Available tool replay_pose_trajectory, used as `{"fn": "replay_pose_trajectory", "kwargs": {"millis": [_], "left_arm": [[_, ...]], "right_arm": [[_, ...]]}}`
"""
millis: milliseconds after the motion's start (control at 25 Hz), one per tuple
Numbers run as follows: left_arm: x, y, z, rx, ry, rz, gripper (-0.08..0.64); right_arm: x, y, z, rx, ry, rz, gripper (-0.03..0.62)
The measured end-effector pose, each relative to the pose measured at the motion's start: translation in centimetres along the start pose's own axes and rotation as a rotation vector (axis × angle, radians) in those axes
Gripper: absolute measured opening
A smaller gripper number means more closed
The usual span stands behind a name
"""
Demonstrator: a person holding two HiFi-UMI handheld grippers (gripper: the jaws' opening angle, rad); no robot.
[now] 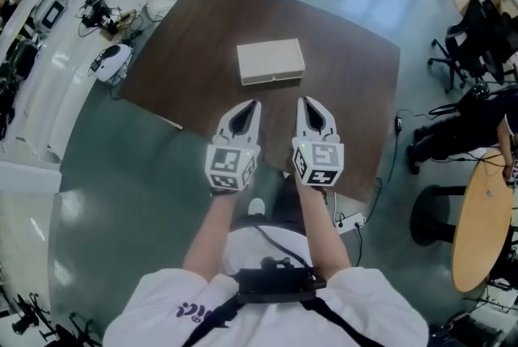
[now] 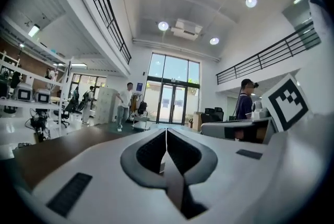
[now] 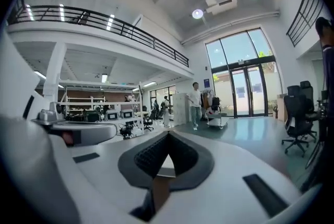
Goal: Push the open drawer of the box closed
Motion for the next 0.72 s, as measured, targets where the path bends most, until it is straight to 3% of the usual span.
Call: {"fn": "replay_pose_trajectory", "kwargs": {"millis": [280, 560, 720], "left_arm": [[-1.7, 5.2, -6.6, 0.096, 0.070, 0.037, 0.009], [-3.0, 6.6, -9.9, 0.175, 0.104, 0.043, 0.009], [-3.1, 7.5, -10.6, 0.177, 0.124, 0.024, 0.009]], "right_arm": [[-5.3, -2.1, -7.1, -0.026, 0.154, -0.029, 0.003], [-7.4, -3.3, -11.2, -0.035, 0.237, -0.037, 0.004], [-8.4, -2.8, -12.3, -0.050, 0.280, -0.024, 0.004]]}}
Point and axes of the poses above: the fingertips, and each gripper's own axes: x forward along the fingers, y to its right, z out of its underside, the point moved 2 cm from there along -x, backward along the fingers, and after that the axes turned 15 degrees about z, right-handed, at the moved point
